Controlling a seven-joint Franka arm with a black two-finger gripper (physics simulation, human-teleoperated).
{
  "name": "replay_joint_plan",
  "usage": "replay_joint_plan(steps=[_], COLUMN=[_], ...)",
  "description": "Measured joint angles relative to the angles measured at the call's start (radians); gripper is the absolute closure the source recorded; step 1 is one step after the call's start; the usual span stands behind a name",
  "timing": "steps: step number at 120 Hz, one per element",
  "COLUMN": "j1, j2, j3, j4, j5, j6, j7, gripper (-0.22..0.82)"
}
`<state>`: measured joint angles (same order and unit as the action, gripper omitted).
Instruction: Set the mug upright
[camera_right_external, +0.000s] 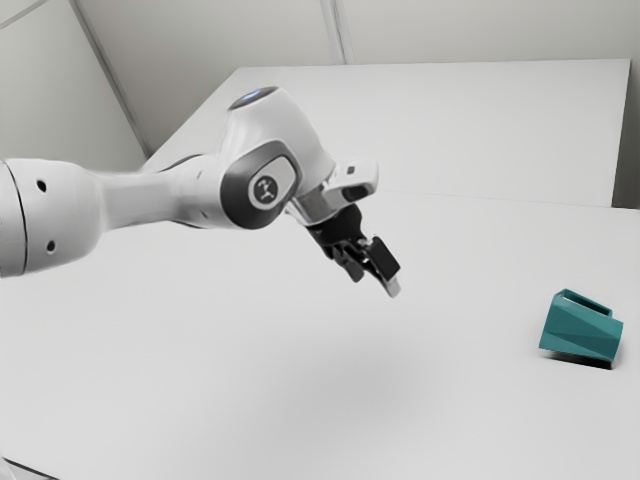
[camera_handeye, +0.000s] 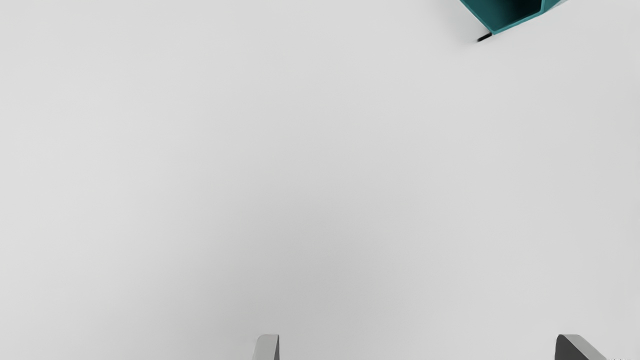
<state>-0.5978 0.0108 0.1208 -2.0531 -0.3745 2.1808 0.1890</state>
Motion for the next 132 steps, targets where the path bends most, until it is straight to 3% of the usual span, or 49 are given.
replay_joint_plan(steps=[15, 35, 53, 77, 117, 132], j1=[-0.041, 0.028, -0.018, -0.028, 0.041, 0.071], j2=[0.051, 0.133, 0.189, 0.301, 0.419, 0.509], j3=[-0.001, -0.009, -0.018, -0.053, -0.180, -0.220], j4=[-0.006, 0.011, 0.035, 0.165, 0.323, 0.428], j5=[-0.062, -0.138, -0.210, -0.305, -0.464, -0.482], j6=[0.040, 0.105, 0.168, 0.222, 0.241, 0.229], j7=[-0.005, -0.005, 0.012, 0.049, 0.166, 0.217], gripper=[0.00, 0.00, 0.00, 0.00, 0.00, 0.00])
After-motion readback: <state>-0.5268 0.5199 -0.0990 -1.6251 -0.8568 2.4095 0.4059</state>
